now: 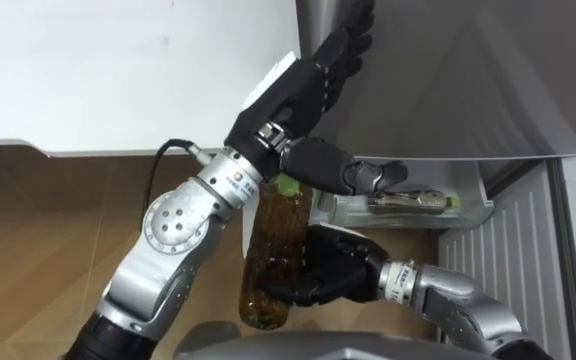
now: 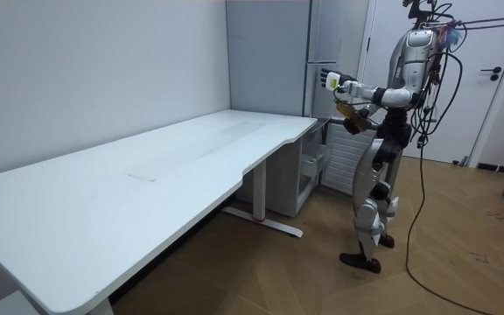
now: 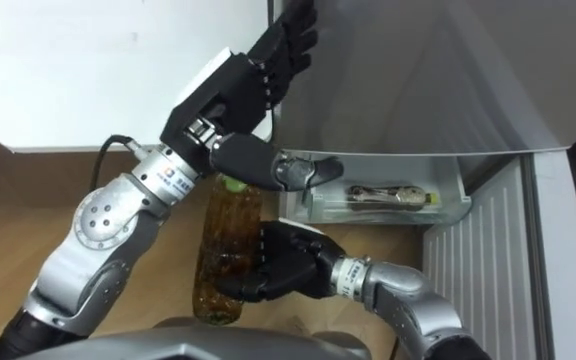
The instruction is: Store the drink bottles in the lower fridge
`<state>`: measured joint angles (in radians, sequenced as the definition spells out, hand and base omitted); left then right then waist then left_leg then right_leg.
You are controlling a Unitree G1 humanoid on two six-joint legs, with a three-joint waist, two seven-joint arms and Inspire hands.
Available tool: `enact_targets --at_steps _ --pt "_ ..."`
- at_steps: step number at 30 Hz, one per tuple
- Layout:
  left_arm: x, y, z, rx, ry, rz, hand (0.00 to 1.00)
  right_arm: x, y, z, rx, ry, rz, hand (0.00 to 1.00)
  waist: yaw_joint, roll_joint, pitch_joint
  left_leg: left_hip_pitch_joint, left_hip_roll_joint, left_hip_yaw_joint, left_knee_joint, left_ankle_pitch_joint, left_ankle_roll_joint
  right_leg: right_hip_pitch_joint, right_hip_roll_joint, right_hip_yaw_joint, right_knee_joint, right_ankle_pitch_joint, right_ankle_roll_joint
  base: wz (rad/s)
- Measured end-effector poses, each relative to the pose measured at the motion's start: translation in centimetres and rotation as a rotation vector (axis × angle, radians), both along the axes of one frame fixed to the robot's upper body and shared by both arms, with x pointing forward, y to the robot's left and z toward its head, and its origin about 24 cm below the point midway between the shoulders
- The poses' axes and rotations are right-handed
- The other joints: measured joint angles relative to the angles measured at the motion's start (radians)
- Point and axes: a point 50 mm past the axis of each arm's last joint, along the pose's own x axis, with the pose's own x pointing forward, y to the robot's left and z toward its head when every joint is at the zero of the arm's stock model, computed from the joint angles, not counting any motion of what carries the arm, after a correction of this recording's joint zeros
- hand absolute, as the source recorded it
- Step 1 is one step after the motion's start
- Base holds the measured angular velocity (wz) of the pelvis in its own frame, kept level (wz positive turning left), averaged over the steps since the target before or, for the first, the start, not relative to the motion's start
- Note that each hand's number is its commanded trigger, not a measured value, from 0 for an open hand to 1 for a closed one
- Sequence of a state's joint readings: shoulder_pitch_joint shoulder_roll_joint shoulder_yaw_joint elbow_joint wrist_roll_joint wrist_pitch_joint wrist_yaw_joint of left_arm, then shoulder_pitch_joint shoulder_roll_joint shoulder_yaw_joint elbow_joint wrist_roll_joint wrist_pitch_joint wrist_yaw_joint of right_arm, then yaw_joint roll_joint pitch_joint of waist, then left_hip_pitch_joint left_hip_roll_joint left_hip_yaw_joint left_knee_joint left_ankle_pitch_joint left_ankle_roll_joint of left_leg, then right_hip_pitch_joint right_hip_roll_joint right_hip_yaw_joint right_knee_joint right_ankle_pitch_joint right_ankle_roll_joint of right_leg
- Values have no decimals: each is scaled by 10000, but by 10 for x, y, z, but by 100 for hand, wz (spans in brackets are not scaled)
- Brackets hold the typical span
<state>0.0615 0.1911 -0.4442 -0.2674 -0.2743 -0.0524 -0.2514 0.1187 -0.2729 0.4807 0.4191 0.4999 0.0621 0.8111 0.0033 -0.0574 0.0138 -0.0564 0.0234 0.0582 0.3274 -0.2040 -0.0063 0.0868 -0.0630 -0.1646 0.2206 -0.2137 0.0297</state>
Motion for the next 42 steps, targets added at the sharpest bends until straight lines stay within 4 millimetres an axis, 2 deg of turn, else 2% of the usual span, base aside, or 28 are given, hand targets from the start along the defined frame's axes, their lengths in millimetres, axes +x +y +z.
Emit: enact_targets --at_steps 7,17,22,23,26,28,29,31,34,36,39,42 --pt "2 -1 3 -78 -106 -17 0 0 0 0 -45 43 25 100 54 -88 88 -7 0 -3 -7 -12 -8 -3 -1 1 1 0 0 0" --pt "3 3 7 -323 -433 567 0 -1 -1 -1 -130 36 -82 100 51 -75 88 257 -4 -32 -172 -12 -16 206 -2 1 -4 3 0 0" --pt "5 11 20 -221 -1431 1669 0 0 -3 0 -201 9 -94 100 123 106 40 399 4 8 -201 -6 -25 315 1 7 -5 4 -1 -1" --pt "5 13 22 -166 -1582 1837 0 0 -3 0 -204 2 -110 100 159 132 53 464 7 36 -221 -5 -25 353 1 9 -7 4 -1 -9" --pt "5 27 40 -203 -2560 2894 0 -1 -13 -1 -237 23 -692 100 356 205 19 547 24 92 -255 2 -37 396 3 -3 -24 4 -1 -5" --pt "5 48 55 -583 -3510 4321 0 -4 -24 0 -495 -97 -1169 100 484 241 34 764 9 104 -373 21 -56 573 -3 -1 -61 4 -1 0" --pt "5 54 58 -663 -3695 4694 0 -6 -26 0 -518 -105 -1323 100 539 241 20 814 9 115 -383 21 -57 632 -1 -1 -107 4 -1 0" --pt "5 78 69 -843 -4405 6305 0 -10 -39 0 -640 -136 -2020 100 706 259 -3 887 12 108 -419 20 -66 739 11 -11 -171 3 -1 0" --pt "3 99 76 -1063 -4838 7705 0 -16 -53 -1 -803 -20 -2678 100 894 272 -6 883 8 102 -429 26 -71 750 10 -23 -193 4 -1 0" --pt "-2 121 80 -1198 -5198 9216 0 -22 -63 -1 -903 78 -3200 100 1057 282 -15 876 8 97 -375 26 -70 761 10 -28 -257 4 -4 0" --pt "-11 145 79 -1135 -5403 11136 0 -28 -70 -2 -1062 187 -3540 100 1148 289 -20 886 -13 20 -353 22 -70 874 12 -101 -393 18 -23 6" --pt "-21 162 77 -832 -5482 12544 0 -31 -74 -3 -1189 267 -3734 100 1334 313 -61 901 -21 -76 -371 17 -80 940 18 -182 -475 27 -36 5"
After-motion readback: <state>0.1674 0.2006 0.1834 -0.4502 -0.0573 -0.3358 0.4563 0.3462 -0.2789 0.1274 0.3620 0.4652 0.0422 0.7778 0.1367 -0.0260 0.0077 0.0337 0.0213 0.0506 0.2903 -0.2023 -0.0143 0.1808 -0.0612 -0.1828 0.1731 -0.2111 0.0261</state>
